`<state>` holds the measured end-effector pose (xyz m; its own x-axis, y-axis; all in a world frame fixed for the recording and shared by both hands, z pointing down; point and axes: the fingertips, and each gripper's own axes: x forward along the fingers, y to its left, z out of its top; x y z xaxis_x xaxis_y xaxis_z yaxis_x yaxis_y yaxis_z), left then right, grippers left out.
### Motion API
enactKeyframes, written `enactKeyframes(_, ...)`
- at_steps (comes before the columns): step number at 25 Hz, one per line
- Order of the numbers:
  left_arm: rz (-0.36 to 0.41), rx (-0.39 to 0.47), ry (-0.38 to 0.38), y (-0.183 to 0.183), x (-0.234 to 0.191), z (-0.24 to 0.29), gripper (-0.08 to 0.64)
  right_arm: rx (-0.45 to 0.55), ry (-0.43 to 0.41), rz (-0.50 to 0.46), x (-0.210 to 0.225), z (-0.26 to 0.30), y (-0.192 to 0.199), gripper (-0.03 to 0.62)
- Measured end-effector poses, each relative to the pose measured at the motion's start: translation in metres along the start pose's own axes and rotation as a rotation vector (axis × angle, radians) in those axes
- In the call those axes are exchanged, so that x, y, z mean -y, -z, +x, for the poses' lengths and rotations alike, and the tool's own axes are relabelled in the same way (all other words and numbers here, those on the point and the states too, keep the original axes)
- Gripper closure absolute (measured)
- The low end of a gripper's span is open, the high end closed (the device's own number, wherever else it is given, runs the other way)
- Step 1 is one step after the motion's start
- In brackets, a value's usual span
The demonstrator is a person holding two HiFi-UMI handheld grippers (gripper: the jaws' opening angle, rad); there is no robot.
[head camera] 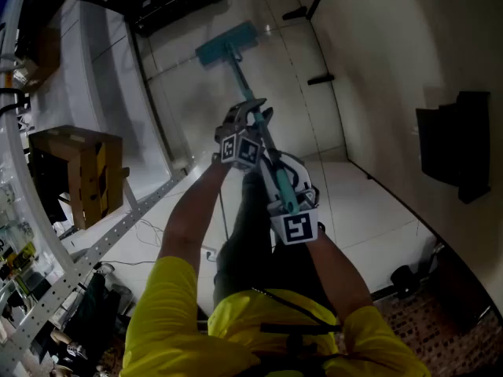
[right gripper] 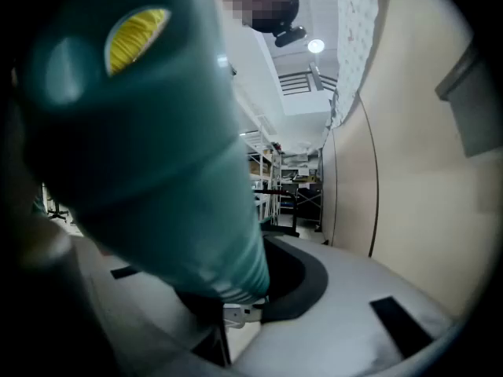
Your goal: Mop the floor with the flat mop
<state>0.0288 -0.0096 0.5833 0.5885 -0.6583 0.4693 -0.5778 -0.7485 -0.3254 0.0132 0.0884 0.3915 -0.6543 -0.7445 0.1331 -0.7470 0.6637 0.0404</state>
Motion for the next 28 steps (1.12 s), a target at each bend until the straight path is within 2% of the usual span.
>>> enactKeyframes(3, -0.059, -0.046, -0.013, 0.037, -0.028, 0.019, 0.434, -0.075, 0.017, 0.088, 0.003, 0.042, 0.028, 0.538)
enactKeyframes(5, -0.064, -0.076, -0.005, 0.056, -0.049, 0.029, 0.433, -0.093, 0.021, 0.105, 0.002, 0.071, 0.041, 0.538)
enactKeyframes(10, -0.025, -0.118, 0.025, 0.089, -0.093, 0.043, 0.432, -0.103, 0.025, 0.109, 0.0, 0.126, 0.056, 0.538)
enactKeyframes(14, 0.035, -0.122, 0.054, 0.1, -0.106, 0.053, 0.433, -0.082, 0.046, 0.126, 0.007, 0.143, 0.053, 0.538)
enactKeyframes(16, 0.009, -0.107, 0.039, 0.09, -0.106, 0.046, 0.434, -0.05, 0.044, 0.122, 0.009, 0.138, 0.036, 0.538)
enactKeyframes(19, -0.039, -0.05, -0.014, 0.044, -0.093, 0.012, 0.434, -0.061, -0.011, 0.055, -0.002, 0.098, 0.006, 0.538)
enactKeyframes(21, -0.014, -0.031, -0.009, 0.014, -0.061, -0.01, 0.434, -0.086, -0.03, 0.034, -0.01, 0.05, -0.003, 0.538)
enactKeyframes(24, 0.037, 0.003, 0.021, -0.026, 0.003, -0.039, 0.434, -0.068, -0.009, 0.067, -0.014, -0.029, -0.018, 0.537)
enactKeyframes(28, -0.004, 0.033, 0.033, -0.059, 0.073, -0.062, 0.434, -0.052, -0.013, 0.045, -0.021, -0.097, -0.034, 0.537)
